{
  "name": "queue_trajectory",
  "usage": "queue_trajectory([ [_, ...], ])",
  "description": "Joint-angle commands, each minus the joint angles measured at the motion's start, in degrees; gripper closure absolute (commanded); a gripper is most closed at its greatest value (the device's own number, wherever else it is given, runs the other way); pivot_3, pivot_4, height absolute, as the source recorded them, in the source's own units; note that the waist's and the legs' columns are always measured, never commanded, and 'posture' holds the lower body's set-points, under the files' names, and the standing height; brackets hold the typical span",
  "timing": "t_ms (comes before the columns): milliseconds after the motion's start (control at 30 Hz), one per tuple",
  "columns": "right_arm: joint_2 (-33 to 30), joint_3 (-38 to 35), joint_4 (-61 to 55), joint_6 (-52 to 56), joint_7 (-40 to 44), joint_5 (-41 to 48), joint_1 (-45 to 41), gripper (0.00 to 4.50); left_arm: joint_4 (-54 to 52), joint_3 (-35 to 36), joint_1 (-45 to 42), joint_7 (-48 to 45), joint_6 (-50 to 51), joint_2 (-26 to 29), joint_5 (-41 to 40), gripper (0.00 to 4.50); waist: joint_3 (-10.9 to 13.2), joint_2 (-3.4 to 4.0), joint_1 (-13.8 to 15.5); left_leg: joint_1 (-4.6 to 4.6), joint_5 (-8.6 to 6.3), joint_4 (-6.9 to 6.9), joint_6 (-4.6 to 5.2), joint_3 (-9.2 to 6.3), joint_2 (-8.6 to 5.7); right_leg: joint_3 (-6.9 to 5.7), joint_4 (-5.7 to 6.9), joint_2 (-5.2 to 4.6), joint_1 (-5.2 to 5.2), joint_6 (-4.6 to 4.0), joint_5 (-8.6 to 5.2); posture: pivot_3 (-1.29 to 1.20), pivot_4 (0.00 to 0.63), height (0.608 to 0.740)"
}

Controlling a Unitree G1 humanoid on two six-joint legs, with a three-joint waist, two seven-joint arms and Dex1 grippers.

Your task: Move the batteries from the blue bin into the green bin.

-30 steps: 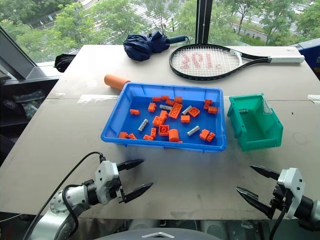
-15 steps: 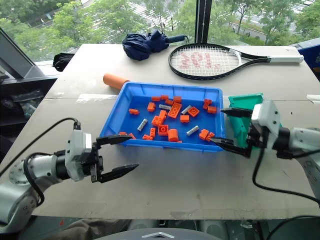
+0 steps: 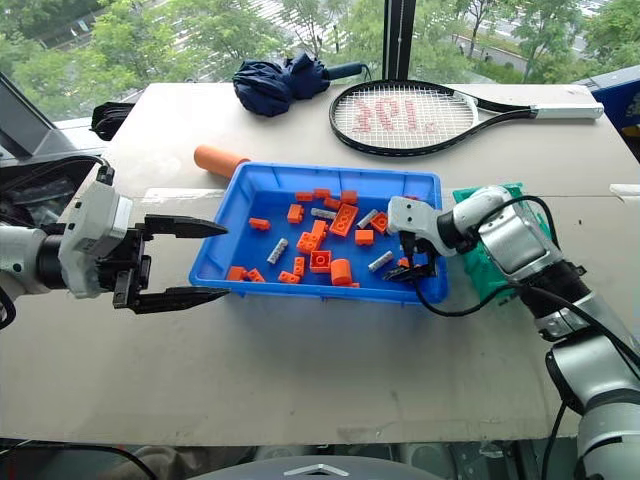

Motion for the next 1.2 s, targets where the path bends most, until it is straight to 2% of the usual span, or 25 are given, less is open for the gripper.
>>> queue_trajectory([
  [33,1.4,0.8,2.2,0.4,1.6,-2.8,-1.7,0.05,-1.3,1.7,-1.5,-1.0,1.7,2.0,-1.5,0.0,0.0,-0.01,0.1,0.0,0.0,0.0,0.0,-0.01,0.0,-0.02,0.0,0.0,0.0,0.0,0.0,0.0,0.15,0.74],
  [67,1.8,1.1,2.9,0.2,1.7,-3.5,-1.9,0.05,-1.3,1.7,-2.0,-0.9,2.0,2.0,-1.4,0.0,0.0,-0.01,0.1,0.0,0.0,0.0,0.0,-0.01,0.0,-0.01,0.03,-0.01,0.0,0.0,0.0,0.0,0.15,0.74],
  [167,3.1,1.5,4.4,0.1,2.2,-5.2,-2.5,0.74,-1.7,1.3,-3.0,-0.4,3.2,2.0,-1.9,0.0,0.0,0.0,0.0,0.02,0.0,0.01,-0.01,0.01,-0.01,0.01,0.05,-0.01,0.0,0.01,0.0,0.0,0.15,0.74],
  [200,3.4,1.4,4.4,0.2,2.4,-5.4,-2.6,1.26,-1.9,1.3,-3.1,-0.4,3.5,1.9,-2.0,0.0,0.0,0.0,0.0,0.02,0.01,0.01,-0.01,0.01,-0.01,0.01,0.06,0.0,0.0,0.0,0.01,0.0,0.15,0.74],
  [233,3.6,1.2,4.4,0.3,2.6,-5.6,-2.6,1.52,-2.0,1.2,-3.1,-0.4,3.6,1.7,-1.8,0.0,0.0,0.0,0.0,0.03,0.01,0.01,-0.02,0.0,-0.01,0.0,0.07,0.0,0.0,0.0,0.01,0.0,0.15,0.74],
  [367,3.6,0.6,3.3,1.1,3.4,-5.9,-2.2,3.45,-2.2,0.3,-3.7,-0.5,3.3,1.1,-1.1,0.0,0.0,0.0,0.0,0.04,0.02,0.0,-0.03,0.0,0.0,0.01,0.07,0.01,0.0,0.0,0.0,0.0,0.15,0.74],
  [400,3.5,0.3,2.9,1.3,3.5,-5.9,-2.1,3.81,-2.1,0.0,-4.3,-0.3,3.4,0.6,-1.6,0.0,0.0,0.0,0.0,0.04,0.02,0.0,-0.03,0.0,0.0,0.01,0.07,0.01,0.0,0.0,0.0,0.0,0.15,0.74],
  [433,3.4,0.0,2.4,1.7,3.4,-5.8,-1.9,4.44,-2.2,-0.3,-4.8,0.0,3.6,0.2,-2.1,0.0,0.0,0.0,0.0,0.04,0.02,0.0,-0.03,-0.01,0.0,0.0,0.07,0.0,0.0,0.0,0.01,0.0,0.15,0.74],
  [533,3.0,-1.3,-0.1,3.2,3.7,-5.0,-1.5,4.47,-3.4,-2.0,-6.2,0.4,4.1,-0.9,-2.6,0.0,0.0,0.0,0.1,0.04,0.02,0.01,-0.03,-0.01,-0.01,0.0,0.09,0.0,0.01,0.0,0.01,0.0,0.15,0.74],
  [600,1.0,-4.8,-5.4,6.2,3.6,-2.7,-1.0,4.47,-3.5,-3.0,-8.0,1.0,4.0,-2.3,-3.3,0.0,0.0,0.02,0.1,0.02,0.02,0.01,-0.03,-0.01,-0.01,0.0,0.08,0.0,0.0,0.0,0.01,0.0,0.15,0.74],
  [733,-5.2,-13.6,-17.5,14.2,1.2,1.3,2.1,4.47,-3.9,-5.1,-12.8,3.7,5.5,-6.2,-5.8,0.0,0.1,0.05,0.4,-0.12,0.02,0.05,-0.04,-0.08,-0.03,-0.05,0.08,-0.04,-0.06,0.01,0.01,0.0,0.15,0.74],
  [867,-13.2,-24.1,-26.3,21.8,-2.2,4.5,6.7,4.47,-3.6,-8.9,-15.4,5.0,5.1,-9.6,-4.4,0.0,0.1,0.04,0.5,-0.17,0.01,0.08,-0.02,-0.11,-0.06,-0.08,0.06,-0.09,-0.07,0.02,0.01,0.0,0.15,0.74],
  [1033,-20.2,-32.7,-28.5,28.5,-7.5,5.1,13.1,4.47,-0.8,-12.7,-19.8,3.5,3.5,-13.0,-2.9,0.0,0.1,0.03,0.3,-0.14,0.01,0.08,-0.01,-0.08,-0.05,-0.05,0.12,-0.05,-0.06,0.02,0.01,0.0,0.15,0.74],
  [1200,-22.6,-35.8,-27.5,27.5,-11.8,4.6,18.6,4.47,3.2,-15.5,-23.8,0.3,0.9,-15.4,-0.6,0.0,0.1,0.04,0.0,-0.08,0.01,0.08,-0.01,0.05,-0.06,0.08,0.14,0.0,-0.06,0.02,0.01,0.0,0.15,0.74],
])
